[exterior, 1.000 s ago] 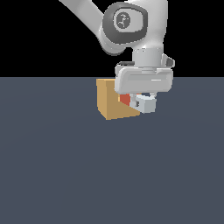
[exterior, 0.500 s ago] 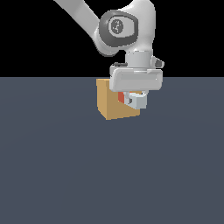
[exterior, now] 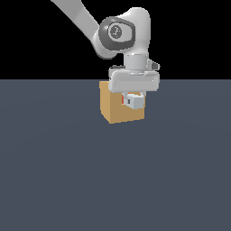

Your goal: Insert the peg into the horizontal hole in a box.

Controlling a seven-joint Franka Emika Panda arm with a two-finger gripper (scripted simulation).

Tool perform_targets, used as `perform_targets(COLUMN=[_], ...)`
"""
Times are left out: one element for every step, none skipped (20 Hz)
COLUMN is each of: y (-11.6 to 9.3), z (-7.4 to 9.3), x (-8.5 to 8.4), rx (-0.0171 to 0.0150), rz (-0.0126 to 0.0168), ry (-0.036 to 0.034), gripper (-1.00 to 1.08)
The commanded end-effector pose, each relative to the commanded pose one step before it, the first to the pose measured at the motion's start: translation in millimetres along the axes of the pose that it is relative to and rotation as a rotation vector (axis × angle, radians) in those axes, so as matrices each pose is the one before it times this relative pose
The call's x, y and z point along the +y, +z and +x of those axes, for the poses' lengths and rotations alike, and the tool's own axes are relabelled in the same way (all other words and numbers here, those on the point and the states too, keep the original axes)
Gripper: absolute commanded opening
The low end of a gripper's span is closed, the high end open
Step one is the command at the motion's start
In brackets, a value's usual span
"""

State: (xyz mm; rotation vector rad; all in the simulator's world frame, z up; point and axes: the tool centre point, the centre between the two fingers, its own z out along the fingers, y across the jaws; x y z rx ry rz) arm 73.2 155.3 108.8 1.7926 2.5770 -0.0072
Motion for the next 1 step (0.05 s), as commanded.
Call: perform_targets(y=[-2.06], z=[10.81], x=[2.97], rx=[0.00443], rz=[-0.0049], ry=[-0.00966], gripper=[-1.0])
